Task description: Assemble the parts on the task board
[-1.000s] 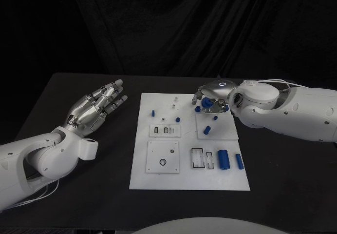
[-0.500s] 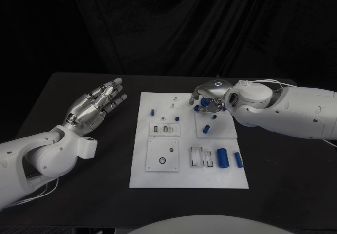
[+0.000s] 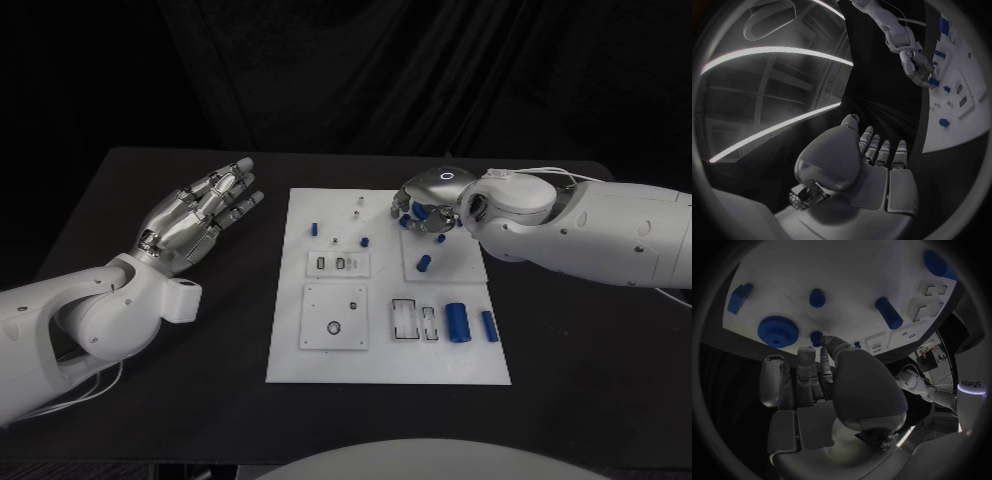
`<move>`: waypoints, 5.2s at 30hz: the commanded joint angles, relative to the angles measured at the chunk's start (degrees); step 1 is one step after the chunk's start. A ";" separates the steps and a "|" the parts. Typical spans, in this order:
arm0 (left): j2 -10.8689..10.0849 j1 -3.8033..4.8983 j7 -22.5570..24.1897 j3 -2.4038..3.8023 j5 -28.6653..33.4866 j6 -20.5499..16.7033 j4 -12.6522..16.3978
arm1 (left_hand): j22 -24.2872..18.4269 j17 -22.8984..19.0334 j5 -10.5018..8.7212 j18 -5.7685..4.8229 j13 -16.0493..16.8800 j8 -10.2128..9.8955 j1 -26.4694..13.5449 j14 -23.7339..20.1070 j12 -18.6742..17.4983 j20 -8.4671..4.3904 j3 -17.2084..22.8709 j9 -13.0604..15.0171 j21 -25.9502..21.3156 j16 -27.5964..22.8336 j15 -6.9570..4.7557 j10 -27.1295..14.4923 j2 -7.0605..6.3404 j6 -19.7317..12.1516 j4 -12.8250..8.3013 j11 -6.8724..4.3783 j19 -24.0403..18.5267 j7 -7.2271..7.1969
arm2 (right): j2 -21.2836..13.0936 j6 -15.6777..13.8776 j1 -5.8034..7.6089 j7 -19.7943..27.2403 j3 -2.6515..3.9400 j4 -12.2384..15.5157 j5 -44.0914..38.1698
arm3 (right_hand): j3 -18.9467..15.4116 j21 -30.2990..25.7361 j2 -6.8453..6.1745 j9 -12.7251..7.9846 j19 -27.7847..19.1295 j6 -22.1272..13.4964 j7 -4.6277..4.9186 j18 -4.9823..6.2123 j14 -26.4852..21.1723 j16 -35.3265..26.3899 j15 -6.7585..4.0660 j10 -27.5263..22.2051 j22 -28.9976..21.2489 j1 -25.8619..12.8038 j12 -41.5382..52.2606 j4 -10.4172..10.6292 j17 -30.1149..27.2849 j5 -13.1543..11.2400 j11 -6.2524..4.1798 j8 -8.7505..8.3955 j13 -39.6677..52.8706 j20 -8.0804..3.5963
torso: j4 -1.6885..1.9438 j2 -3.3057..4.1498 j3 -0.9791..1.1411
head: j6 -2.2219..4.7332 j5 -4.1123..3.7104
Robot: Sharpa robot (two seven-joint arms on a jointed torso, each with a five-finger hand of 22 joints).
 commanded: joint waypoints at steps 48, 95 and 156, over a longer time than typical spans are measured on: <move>0.52 0.08 -1.29 0.05 0.22 1.14 -1.16 | 0.12 0.10 0.55 0.70 0.08 0.09 0.57 -0.04 0.25 0.86 0.86 0.10 0.33 0.40 0.66 0.11 -0.38 0.48 -0.68 0.89 0.04 0.79 | 1.14 -5.66 0.04 1.57 0.05 -1.97 2.11 | 2.40 0.65 4.18 7.37 3.14 7.90 4.65 -1.38 4.06 -3.40 -1.45 22.07 5.59 0.86 -13.57 -0.83 -2.01 -12.30 -1.77 4.89 -4.44 -1.35 | 0.09 -0.42 -0.12 | -0.63 0.46; 2.46 0.08 -1.60 0.05 0.22 1.37 -2.45 | -0.08 -0.18 0.81 0.68 0.08 0.27 0.22 -1.20 0.54 0.25 1.61 0.13 -0.03 -0.15 -0.81 0.13 -0.42 0.55 -1.30 1.09 -0.49 1.05 | 15.14 -1.76 1.76 3.07 0.16 -15.65 4.45 | 2.43 1.92 3.58 7.37 4.81 7.31 4.79 -1.89 7.28 0.40 -1.50 22.31 7.48 0.78 -19.14 -0.53 4.82 -10.75 -1.21 1.40 -5.32 -1.61 | 0.24 -0.47 0.00 | 0.65 0.47; 2.33 0.05 -2.62 0.06 0.22 1.84 -3.13 | -0.08 -0.15 0.80 0.69 -0.02 0.08 0.08 -1.14 0.18 0.26 1.91 0.03 -0.04 -0.10 -0.51 -0.36 -0.35 -0.11 -1.47 1.01 -0.49 0.91 | 10.16 -9.49 3.98 4.31 0.68 -12.29 4.95 | -3.28 -2.55 3.97 -0.70 1.46 -2.14 3.09 -0.80 3.58 -2.67 -0.22 10.36 5.36 0.33 -21.01 -1.02 1.82 -13.31 0.14 -13.63 -2.01 -0.31 | 0.15 -0.55 0.05 | 0.85 0.23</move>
